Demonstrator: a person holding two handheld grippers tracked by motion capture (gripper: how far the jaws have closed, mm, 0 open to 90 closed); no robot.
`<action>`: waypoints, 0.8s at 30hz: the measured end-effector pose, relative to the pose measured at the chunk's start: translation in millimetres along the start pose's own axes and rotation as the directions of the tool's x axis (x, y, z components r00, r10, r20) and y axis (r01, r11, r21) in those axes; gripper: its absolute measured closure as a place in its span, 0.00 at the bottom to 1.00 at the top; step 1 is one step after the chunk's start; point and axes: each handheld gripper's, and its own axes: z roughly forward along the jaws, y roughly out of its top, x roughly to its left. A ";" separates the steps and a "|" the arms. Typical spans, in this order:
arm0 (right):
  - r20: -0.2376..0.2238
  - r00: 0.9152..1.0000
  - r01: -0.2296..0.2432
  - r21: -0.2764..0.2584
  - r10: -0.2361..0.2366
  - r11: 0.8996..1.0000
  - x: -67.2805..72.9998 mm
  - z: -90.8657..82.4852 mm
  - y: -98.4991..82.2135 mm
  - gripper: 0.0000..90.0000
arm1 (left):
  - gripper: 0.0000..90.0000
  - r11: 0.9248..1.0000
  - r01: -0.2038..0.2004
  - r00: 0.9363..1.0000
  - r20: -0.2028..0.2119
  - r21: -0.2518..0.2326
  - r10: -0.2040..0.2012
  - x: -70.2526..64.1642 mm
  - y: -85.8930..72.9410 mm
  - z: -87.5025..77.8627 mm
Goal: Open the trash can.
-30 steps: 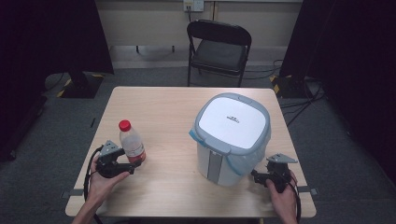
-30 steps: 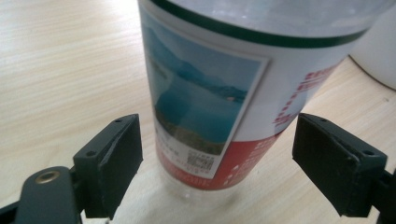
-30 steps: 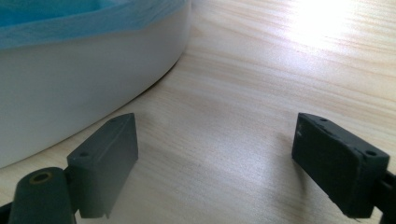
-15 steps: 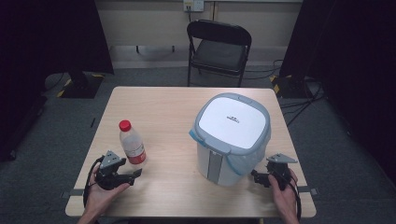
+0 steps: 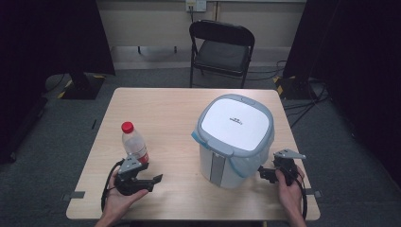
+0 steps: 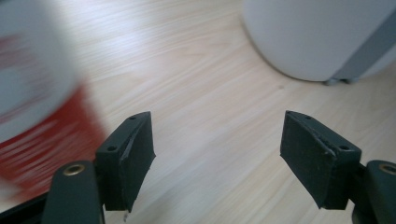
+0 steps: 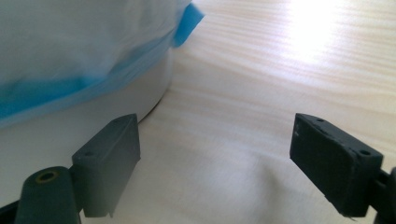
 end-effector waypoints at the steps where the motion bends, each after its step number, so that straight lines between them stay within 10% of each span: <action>1: 0.000 1.000 0.000 0.000 0.000 1.000 0.0 0.0 0.0 0.17 | 0.28 1.000 0.000 1.000 0.000 0.000 0.000 0.0 0.0 0.0; 8: 0.025 1.000 0.007 -0.029 -0.006 1.000 -5.8 9.3 15.3 0.19 | 0.30 0.999 -0.051 0.994 0.100 -0.011 0.052 -39.3 31.3 40.1; 24: 0.021 1.000 -0.011 -0.107 0.013 0.994 -13.3 25.0 27.0 0.24 | 0.24 0.997 -0.065 0.982 0.172 -0.041 0.072 -71.2 62.1 82.8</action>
